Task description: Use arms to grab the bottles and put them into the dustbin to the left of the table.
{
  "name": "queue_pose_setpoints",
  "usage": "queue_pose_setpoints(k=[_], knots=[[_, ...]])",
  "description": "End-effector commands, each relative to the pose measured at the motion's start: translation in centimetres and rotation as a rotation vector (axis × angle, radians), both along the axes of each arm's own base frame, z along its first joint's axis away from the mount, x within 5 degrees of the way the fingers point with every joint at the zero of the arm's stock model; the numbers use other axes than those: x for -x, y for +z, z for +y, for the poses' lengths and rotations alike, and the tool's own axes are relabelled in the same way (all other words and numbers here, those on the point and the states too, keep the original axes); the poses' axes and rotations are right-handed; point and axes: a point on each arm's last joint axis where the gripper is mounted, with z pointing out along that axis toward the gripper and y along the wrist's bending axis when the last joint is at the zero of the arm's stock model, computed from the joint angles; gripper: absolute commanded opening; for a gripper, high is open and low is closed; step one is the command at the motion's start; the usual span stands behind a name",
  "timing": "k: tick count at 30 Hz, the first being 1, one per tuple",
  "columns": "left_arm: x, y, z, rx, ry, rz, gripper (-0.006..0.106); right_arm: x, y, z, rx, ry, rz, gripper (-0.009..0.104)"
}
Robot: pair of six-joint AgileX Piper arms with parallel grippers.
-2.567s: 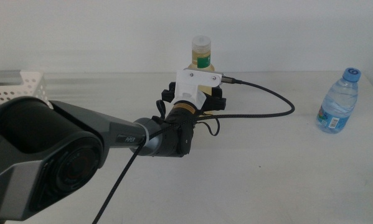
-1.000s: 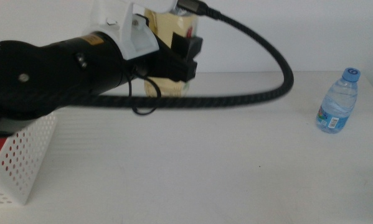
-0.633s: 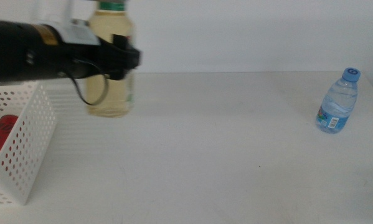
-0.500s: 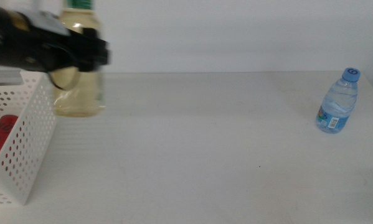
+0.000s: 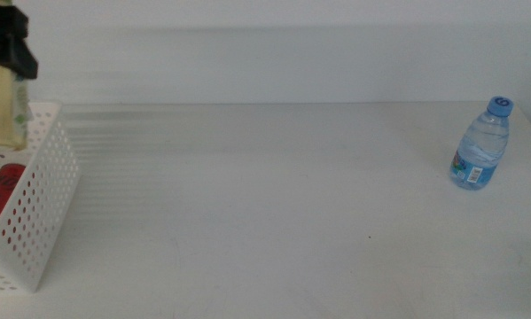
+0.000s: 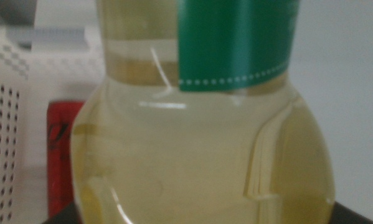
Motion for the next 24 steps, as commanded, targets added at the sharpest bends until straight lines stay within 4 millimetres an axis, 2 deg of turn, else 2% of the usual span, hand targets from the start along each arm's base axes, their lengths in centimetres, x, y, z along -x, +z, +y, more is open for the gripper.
queue_pose_setpoints(k=[1, 10, 20, 24], knots=[[0.3, 2.6, 1.4, -0.007, 0.017, -0.074, -0.005, 0.2, 1.1, -0.1, 0.003, -0.008, -0.114, 0.067], [-2.0, -1.8, 6.1, -0.04, 0.105, 0.175, -0.005, 0.2, 1.1, -0.1, 0.003, -0.008, -0.114, 0.067], [-4.7, -6.2, 7.6, -0.094, 0.115, 0.318, -0.005, 0.2, 1.1, -0.1, 0.003, -0.008, -0.114, 0.067], [-5.0, -8.5, 7.7, -0.082, 0.109, 0.391, -0.005, 0.2, 1.1, -0.1, 0.003, -0.008, -0.114, 0.067]])
